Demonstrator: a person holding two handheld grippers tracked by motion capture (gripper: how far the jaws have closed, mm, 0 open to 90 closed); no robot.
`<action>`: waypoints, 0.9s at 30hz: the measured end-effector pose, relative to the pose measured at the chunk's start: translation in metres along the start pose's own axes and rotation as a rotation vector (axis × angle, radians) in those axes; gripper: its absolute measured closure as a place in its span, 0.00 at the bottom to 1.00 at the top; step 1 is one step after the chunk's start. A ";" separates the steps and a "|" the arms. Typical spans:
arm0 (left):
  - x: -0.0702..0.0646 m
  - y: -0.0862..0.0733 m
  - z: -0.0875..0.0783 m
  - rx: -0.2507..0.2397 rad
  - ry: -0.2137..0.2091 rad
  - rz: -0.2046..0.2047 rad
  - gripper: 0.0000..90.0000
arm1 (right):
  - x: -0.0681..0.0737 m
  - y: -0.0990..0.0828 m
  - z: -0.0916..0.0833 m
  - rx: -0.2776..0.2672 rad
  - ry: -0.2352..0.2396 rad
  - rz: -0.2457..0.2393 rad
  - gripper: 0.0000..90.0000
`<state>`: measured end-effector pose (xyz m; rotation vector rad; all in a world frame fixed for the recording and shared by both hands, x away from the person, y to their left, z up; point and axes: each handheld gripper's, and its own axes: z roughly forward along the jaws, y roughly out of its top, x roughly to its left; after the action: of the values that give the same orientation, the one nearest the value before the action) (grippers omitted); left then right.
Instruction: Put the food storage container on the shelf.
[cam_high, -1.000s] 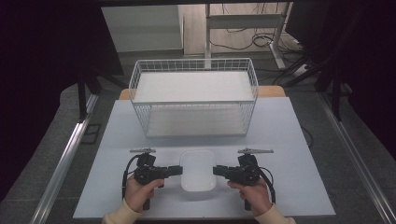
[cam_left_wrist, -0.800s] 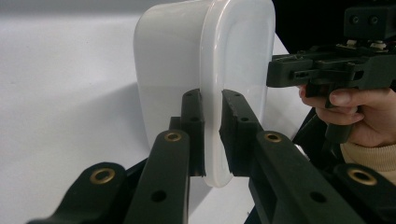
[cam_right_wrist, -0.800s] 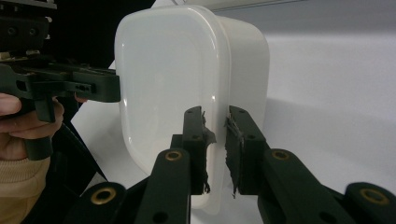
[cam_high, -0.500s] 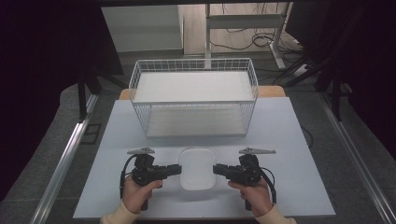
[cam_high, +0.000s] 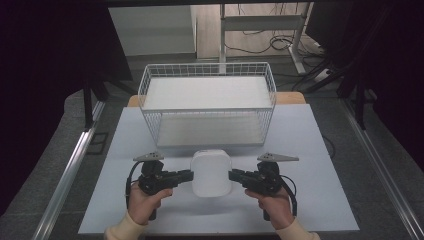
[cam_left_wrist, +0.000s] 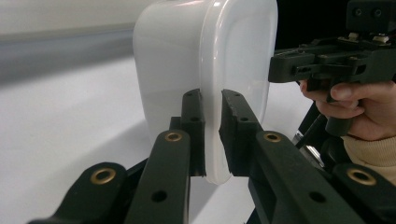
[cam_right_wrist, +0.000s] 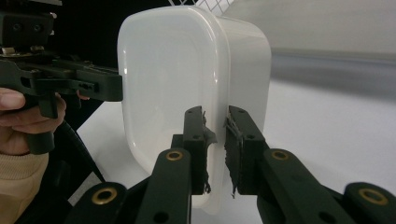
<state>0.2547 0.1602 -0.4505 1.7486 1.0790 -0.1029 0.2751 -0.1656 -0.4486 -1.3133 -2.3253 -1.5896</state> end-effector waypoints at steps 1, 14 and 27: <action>0.000 0.000 0.000 0.000 0.000 0.000 0.89 | 0.001 0.002 0.000 -0.003 -0.002 -0.004 0.87; -0.007 0.031 -0.010 -0.034 0.024 0.060 0.89 | 0.005 0.027 -0.005 -0.048 -0.004 -0.042 0.87; -0.015 0.070 -0.023 -0.067 0.037 0.107 0.89 | 0.016 0.069 -0.014 -0.088 -0.021 -0.097 0.87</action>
<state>0.2851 0.1649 -0.3818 1.7494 1.0024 0.0320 0.3039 -0.1583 -0.3832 -1.2572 -2.3919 -1.7340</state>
